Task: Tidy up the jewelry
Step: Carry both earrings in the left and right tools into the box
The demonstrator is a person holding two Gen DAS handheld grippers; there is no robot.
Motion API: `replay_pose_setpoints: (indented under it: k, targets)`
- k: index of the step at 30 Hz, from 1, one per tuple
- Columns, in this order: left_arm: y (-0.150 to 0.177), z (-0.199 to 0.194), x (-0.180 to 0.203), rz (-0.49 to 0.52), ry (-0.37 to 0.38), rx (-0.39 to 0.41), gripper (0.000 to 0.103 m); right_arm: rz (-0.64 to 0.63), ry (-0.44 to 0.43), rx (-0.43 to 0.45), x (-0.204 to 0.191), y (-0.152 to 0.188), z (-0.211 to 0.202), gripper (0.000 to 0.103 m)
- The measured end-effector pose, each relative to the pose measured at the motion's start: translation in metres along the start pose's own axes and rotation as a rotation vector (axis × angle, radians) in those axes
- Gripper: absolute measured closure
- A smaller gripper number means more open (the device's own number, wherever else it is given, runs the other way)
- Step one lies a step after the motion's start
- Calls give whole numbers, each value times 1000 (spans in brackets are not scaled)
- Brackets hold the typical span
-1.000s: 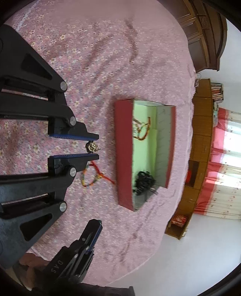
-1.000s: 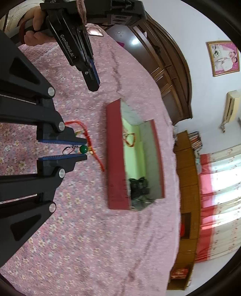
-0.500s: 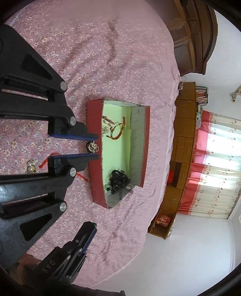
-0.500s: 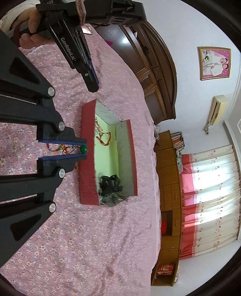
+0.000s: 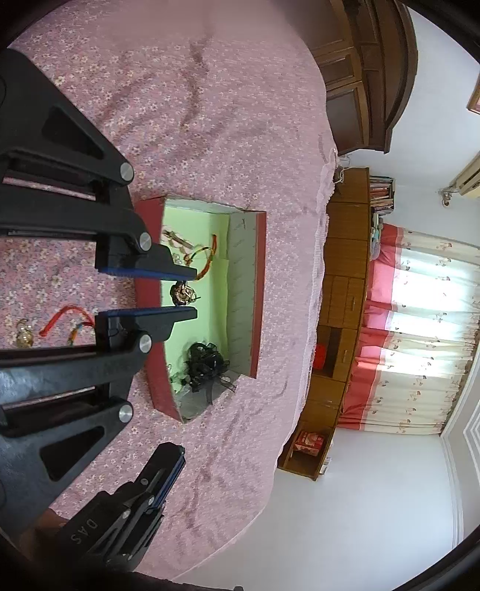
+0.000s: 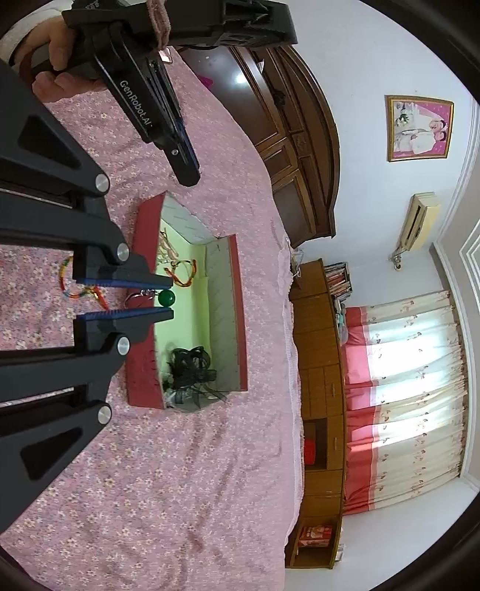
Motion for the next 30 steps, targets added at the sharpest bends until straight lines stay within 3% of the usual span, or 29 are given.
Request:
replay_pose_setpoints:
  k: [20, 30]
  targets:
    - [-2, 55, -10, 35, -53, 17, 98, -22, 38, -5, 20, -13, 60, 92]
    - [17, 90, -20, 30, -72, -64, 98, -21, 66, -113, 38, 6, 100, 92]
Point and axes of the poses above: each gripper's, at about its wrist camera, not at the fingertips, and z roughly the way its jaws point, x to its right, y to its underside, the point moved 7 cm from there along z, roughly the way its jaws point, and after that the axes turned 11 degrees about x, right-handed, at the moved point
